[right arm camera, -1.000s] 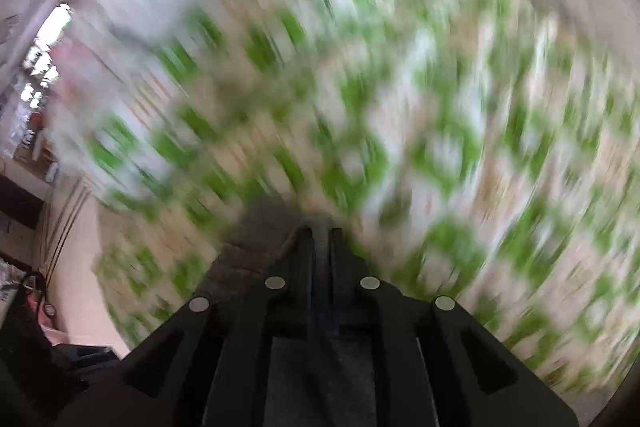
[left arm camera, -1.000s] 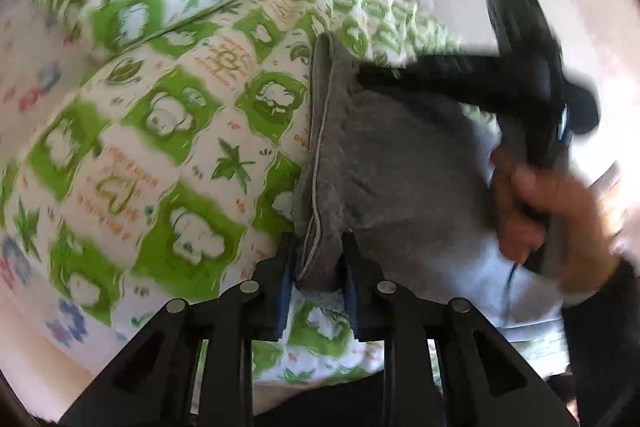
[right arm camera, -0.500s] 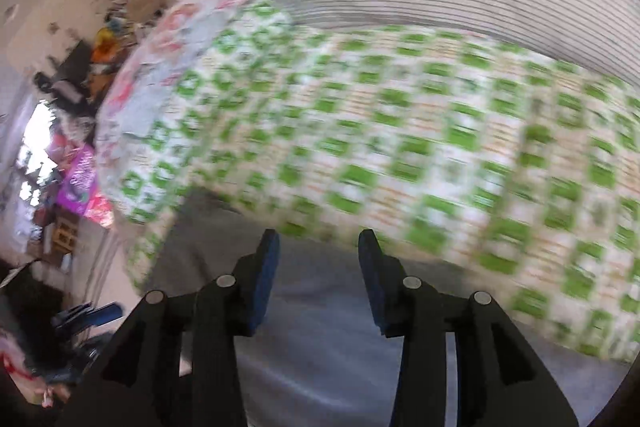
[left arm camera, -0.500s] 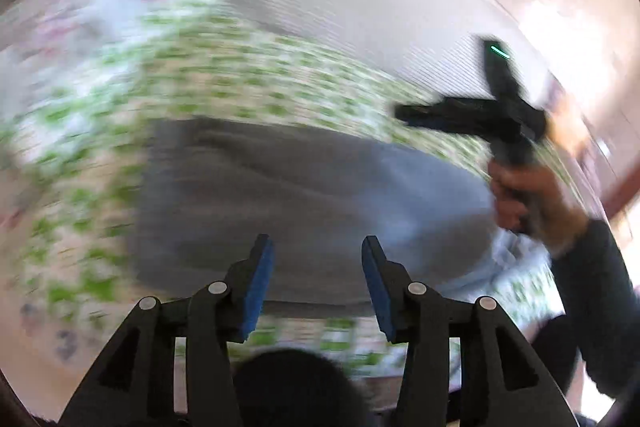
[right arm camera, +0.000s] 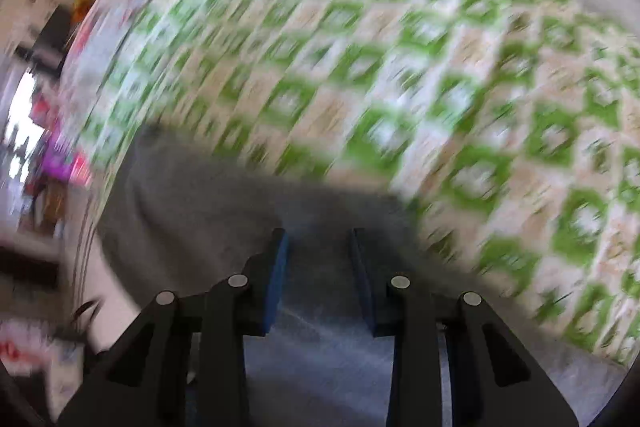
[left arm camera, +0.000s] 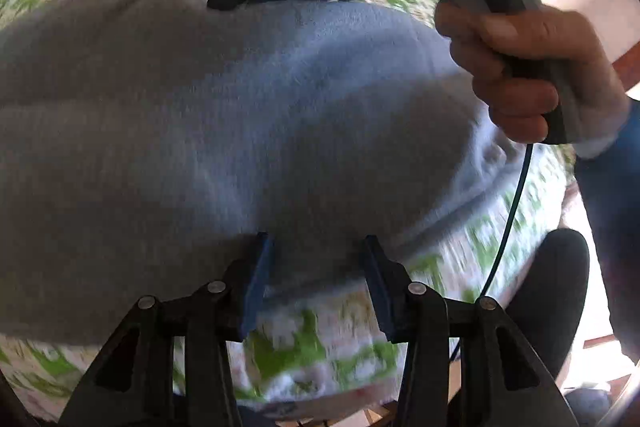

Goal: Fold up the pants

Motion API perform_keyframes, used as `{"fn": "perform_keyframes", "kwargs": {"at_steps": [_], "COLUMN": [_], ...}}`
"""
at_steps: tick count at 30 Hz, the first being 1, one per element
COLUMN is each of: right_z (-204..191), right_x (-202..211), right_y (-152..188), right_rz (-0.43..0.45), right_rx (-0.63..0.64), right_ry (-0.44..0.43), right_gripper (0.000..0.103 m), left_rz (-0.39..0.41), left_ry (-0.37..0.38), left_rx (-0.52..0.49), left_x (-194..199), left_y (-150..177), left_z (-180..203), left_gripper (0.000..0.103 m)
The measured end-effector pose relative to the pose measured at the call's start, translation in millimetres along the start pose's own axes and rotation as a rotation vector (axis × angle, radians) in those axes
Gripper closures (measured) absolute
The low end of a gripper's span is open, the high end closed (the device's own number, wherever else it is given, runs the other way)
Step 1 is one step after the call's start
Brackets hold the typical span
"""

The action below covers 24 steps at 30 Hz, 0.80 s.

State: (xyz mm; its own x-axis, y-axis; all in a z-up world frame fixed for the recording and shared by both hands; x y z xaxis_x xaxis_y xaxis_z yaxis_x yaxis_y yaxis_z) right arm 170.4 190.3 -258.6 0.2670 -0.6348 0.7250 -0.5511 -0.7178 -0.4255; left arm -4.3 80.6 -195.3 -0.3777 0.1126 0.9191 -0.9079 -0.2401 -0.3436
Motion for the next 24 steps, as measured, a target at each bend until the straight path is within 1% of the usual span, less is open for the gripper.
{"fn": "perform_keyframes", "kwargs": {"at_steps": [2,3,4,5,7,8,9,10,11,12,13,15,16,17,18,19,20,23,24], "right_z": [-18.8,-23.6,-24.3,-22.6,-14.3,-6.5,3.3,12.0,26.3,35.2,46.0,56.6,57.7,56.7,55.3,54.2,54.6,54.9,58.6], "right_x": [-6.5,-6.8,-5.3,-2.5,7.2,13.5,20.0,23.7,29.9,30.8,28.2,16.3,5.7,-0.4,-5.0,-4.6,0.0,17.4,18.2], "right_y": [17.4,21.8,21.4,17.5,0.5,-9.2,-17.2,-21.1,-26.3,-27.7,-26.8,-21.9,-16.9,-14.7,-14.0,-16.2,-17.7,-38.3,-41.4], "right_rz": [-0.067,-0.078,-0.070,-0.048,0.030,0.072,0.111,0.137,0.172,0.181,0.171,0.126,0.098,0.088,0.086,0.102,0.120,0.222,0.235], "right_rx": [0.058,0.086,0.092,0.075,0.040,0.022,-0.010,-0.041,-0.093,-0.125,-0.161,-0.213,-0.230,-0.227,-0.202,-0.171,-0.162,-0.169,-0.199], "right_ry": [-0.044,-0.035,-0.023,-0.024,-0.015,0.010,0.032,0.040,0.050,0.061,0.064,0.022,-0.005,-0.015,0.008,0.042,0.059,0.092,0.084], "right_gripper": [0.069,0.069,0.069,0.069,0.069,0.069,0.069,0.069,0.069,0.069,0.069,0.069,0.069,0.069,0.074,0.091,0.091,0.092,0.092], "left_rz": [-0.016,-0.020,-0.029,-0.032,-0.027,-0.007,0.026,0.047,0.060,0.060,0.058,0.042,0.016,-0.022,-0.030,-0.031,-0.046,-0.075,-0.075], "left_ry": [0.025,0.044,0.055,0.072,0.072,0.061,0.043,0.029,0.026,0.029,0.023,0.016,0.025,0.026,0.009,0.005,0.008,0.021,0.021], "left_rx": [0.013,0.031,0.046,0.069,0.086,0.084,0.074,0.064,0.054,0.053,0.054,0.043,0.032,0.022,0.016,0.015,0.016,0.023,0.012], "left_x": [3.7,4.9,5.5,8.3,15.9,21.9,29.2,33.8,36.1,35.1,33.2,23.1,13.6,3.6,-2.5,-3.1,-3.2,-3.5,3.9], "left_y": [11.2,15.4,18.7,19.5,21.1,18.9,8.2,4.7,0.6,-3.4,-6.9,-10.0,-8.7,-4.3,-6.6,-6.0,-4.8,-3.8,7.2], "left_z": [-3.4,-6.1,-8.7,-11.2,-15.6,-16.4,-13.0,-13.5,-12.6,-9.7,-11.1,-11.3,-5.8,-2.6,-1.1,-0.8,-0.9,-5.5,-9.4], "left_gripper": [0.057,0.057,0.057,0.057,0.057,0.057,0.057,0.056,0.056,0.056,0.056,0.056,0.056,0.056,0.056,0.056,0.057,0.059,0.062]}}
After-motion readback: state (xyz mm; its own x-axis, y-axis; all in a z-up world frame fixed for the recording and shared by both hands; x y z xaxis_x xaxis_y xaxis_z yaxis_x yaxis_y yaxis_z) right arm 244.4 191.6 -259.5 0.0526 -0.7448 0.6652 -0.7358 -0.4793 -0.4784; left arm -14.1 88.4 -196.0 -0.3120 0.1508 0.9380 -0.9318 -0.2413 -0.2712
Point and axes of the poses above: each gripper's, at about its wrist camera, not at the fingertips, and x roughly against the way its jaws point, z to its right, y to its underside, the point moved 10 cm from there along -x, roughly the way its jaws point, and after that the axes turned 14 degrees about -y, right-handed, at the moved point
